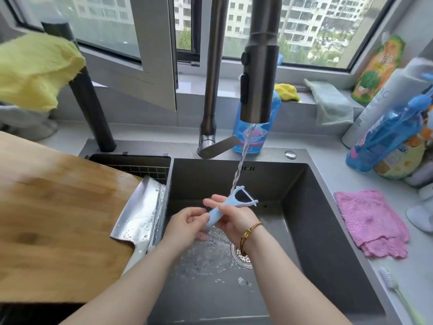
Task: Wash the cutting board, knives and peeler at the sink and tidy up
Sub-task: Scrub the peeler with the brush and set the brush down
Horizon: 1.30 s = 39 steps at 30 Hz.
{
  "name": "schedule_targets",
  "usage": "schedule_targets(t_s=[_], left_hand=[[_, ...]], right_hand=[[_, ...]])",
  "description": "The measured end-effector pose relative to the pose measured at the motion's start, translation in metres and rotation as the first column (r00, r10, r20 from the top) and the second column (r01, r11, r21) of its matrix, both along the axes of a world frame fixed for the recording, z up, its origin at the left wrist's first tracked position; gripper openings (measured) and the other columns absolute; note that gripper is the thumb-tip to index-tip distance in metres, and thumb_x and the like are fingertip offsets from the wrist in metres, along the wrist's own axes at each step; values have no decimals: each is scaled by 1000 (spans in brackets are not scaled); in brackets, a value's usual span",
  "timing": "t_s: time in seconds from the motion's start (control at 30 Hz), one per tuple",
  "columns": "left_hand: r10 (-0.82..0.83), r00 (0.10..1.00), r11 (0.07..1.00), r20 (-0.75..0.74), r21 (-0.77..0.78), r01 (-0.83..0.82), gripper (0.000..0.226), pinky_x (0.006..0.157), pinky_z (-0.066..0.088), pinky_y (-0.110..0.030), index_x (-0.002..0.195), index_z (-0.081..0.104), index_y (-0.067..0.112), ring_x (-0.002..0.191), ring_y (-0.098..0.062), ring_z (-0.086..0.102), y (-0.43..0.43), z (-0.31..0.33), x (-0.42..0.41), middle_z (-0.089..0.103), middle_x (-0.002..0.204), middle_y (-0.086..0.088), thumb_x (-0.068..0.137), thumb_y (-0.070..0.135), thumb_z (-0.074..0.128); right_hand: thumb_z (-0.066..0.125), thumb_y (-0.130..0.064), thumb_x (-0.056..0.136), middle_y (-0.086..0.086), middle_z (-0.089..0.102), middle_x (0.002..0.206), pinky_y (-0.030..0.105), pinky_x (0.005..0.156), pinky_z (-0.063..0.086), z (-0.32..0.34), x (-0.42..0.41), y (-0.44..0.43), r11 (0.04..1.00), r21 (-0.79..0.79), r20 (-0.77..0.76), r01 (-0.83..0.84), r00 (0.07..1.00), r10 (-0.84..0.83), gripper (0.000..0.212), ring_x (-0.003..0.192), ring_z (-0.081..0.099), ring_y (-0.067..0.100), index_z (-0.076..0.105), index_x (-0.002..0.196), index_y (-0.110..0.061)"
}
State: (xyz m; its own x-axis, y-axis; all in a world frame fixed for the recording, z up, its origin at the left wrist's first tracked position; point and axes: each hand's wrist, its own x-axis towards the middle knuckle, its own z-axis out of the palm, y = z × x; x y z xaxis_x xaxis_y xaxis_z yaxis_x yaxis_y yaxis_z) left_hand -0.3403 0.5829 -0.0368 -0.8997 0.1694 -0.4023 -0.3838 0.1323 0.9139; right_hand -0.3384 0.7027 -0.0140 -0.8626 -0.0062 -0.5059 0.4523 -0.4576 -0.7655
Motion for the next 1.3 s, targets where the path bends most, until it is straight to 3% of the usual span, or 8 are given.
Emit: schedule_targets(t_s=[0.13, 0.3, 0.6, 0.7, 0.83, 0.9, 1.1, 1.3], left_hand=[[-36, 998, 999, 43, 9, 36, 9, 42, 41, -12, 82, 60, 15, 52, -8, 47, 0, 3, -1, 56, 68, -1, 88, 9, 58], [50, 999, 997, -22, -60, -51, 13, 59, 44, -20, 79, 58, 19, 68, -11, 55, -7, 3, 6, 59, 75, 0, 85, 7, 62], [286, 913, 947, -292, -60, -316, 33, 63, 48, -18, 70, 64, 28, 64, -10, 55, -95, 33, 17, 64, 64, 10, 78, -4, 66], [265, 884, 928, -385, -146, -342, 36, 56, 43, -6, 68, 64, 31, 55, 0, 54, -133, 44, 29, 62, 54, 17, 77, -3, 68], [-6, 923, 925, -385, -352, -141, 31, 54, 40, -3, 69, 64, 29, 52, 9, 52, -175, 78, 37, 61, 53, 19, 79, -1, 66], [-201, 923, 855, -327, -519, 3, 31, 55, 40, -5, 67, 64, 34, 54, 9, 51, -192, 94, 41, 61, 57, 18, 79, 5, 68], [-660, 744, 344, 102, -840, 421, 18, 74, 43, -18, 99, 70, 28, 75, 2, 49, -200, 97, 50, 58, 90, 16, 85, 20, 61], [-718, 679, 248, 154, -855, 456, 20, 60, 35, -12, 103, 69, 25, 82, -7, 46, -187, 65, 42, 52, 89, 11, 86, 19, 59]], right_hand=[[41, -6, 96, 8, 64, 88, 19, 55, 54, -2, 6, 0, 998, -6, 59, 55, 997, -55, 13, 75, 61, 17, 54, 92, -5], [47, -18, 95, 6, 60, 80, 16, 49, 48, -5, 9, -6, 953, 285, 149, -103, 987, 62, 15, 65, 57, 11, 54, 87, -8], [48, -15, 94, 6, 58, 78, 16, 53, 48, -4, 17, -43, 958, 207, 124, -197, 977, 173, 15, 60, 50, 12, 57, 97, -4], [49, -13, 93, 11, 64, 92, 20, 69, 52, -10, 19, -59, 870, 436, 61, -231, 972, 227, 12, 72, 55, 12, 60, 90, -9], [46, -14, 94, 0, 58, 107, 20, 86, 40, -11, 29, -80, 650, 690, 0, -317, 899, 438, 28, 97, 51, 9, 56, 120, -10], [45, -13, 95, -2, 57, 107, 18, 85, 37, -11, 32, -86, 606, 726, -9, -324, 877, 480, 29, 98, 49, 8, 55, 122, -10], [45, -15, 95, 4, 60, 122, 23, 91, 38, -15, 37, -93, 533, 803, -9, -269, 887, 461, 29, 107, 52, 13, 58, 121, -11], [43, -12, 95, 5, 61, 119, 22, 89, 38, -15, 41, -99, 524, 822, -17, -223, 910, 415, 29, 100, 50, 10, 59, 119, -10]])
